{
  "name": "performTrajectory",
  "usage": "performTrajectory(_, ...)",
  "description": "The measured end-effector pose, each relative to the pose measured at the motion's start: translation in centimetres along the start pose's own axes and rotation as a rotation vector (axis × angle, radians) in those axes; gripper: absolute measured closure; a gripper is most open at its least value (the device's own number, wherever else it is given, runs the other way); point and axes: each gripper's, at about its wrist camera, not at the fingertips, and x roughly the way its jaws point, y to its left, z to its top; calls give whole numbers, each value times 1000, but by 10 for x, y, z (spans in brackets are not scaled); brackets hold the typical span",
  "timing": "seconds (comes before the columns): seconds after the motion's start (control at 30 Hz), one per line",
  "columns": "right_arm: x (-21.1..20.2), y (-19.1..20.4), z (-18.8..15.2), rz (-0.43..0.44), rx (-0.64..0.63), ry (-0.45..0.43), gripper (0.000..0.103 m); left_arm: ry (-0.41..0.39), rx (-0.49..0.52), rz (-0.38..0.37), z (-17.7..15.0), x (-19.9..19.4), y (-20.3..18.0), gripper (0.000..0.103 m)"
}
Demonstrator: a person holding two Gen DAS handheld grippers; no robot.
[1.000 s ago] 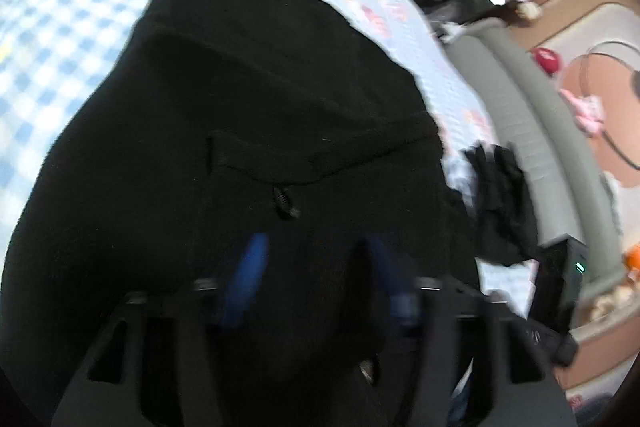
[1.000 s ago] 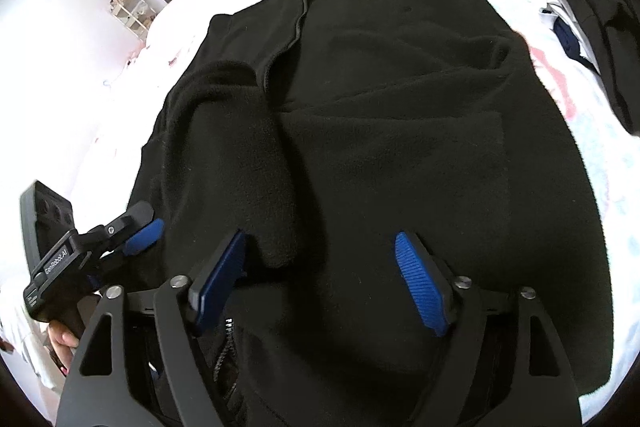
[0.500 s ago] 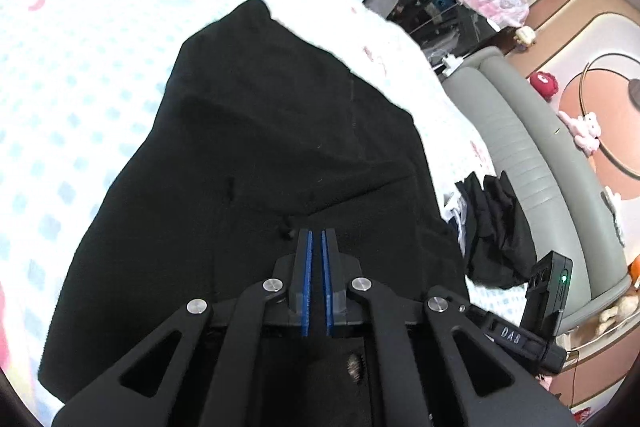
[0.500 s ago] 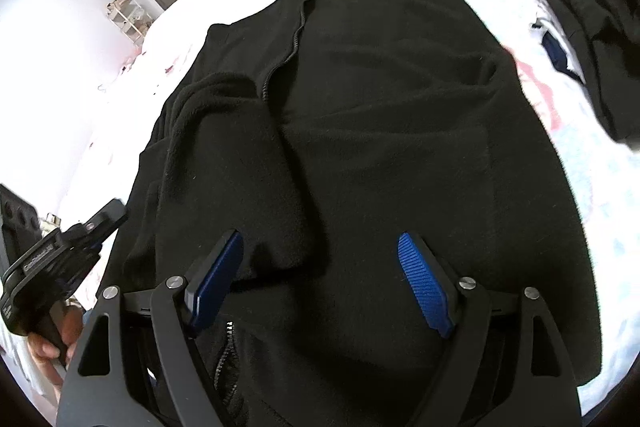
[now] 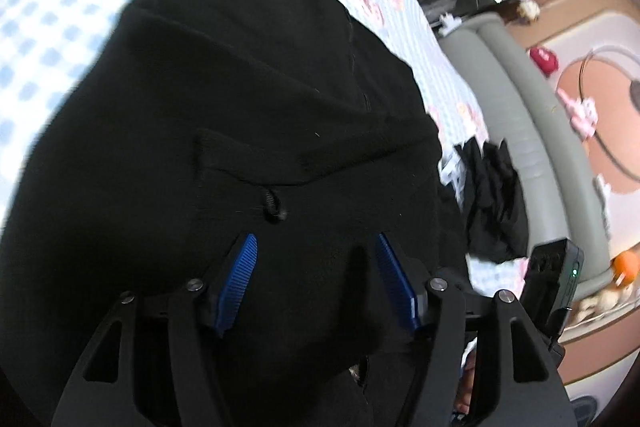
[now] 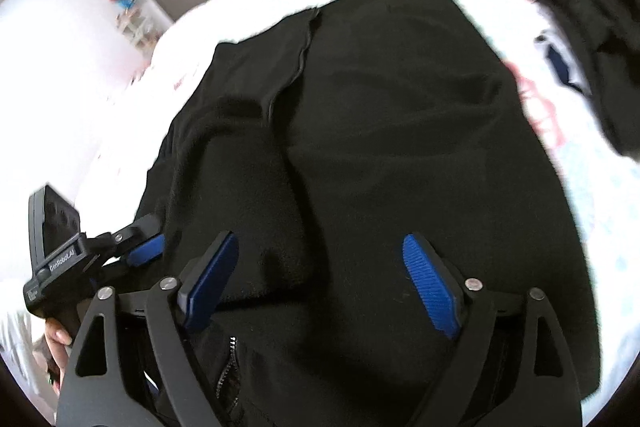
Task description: Fold clothes
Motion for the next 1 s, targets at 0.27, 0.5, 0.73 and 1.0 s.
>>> performTrajectory(0.27,4,7,-10,-32,-53,12,15,-100,157,112,-7,-24,-38,93)
performTrajectory(0.5,-14,3,-2,-37,42,36,15,-180,126,124,-22,-75,-32,94)
performTrajectory(0.73,-10,4,-5,-42,44,32,15,-81,27,132,-29,-65,-2,90)
performTrajectory(1.0,-33,17,9,-37,-24,-49,15,-227,69,117,-18,-99,-14,47)
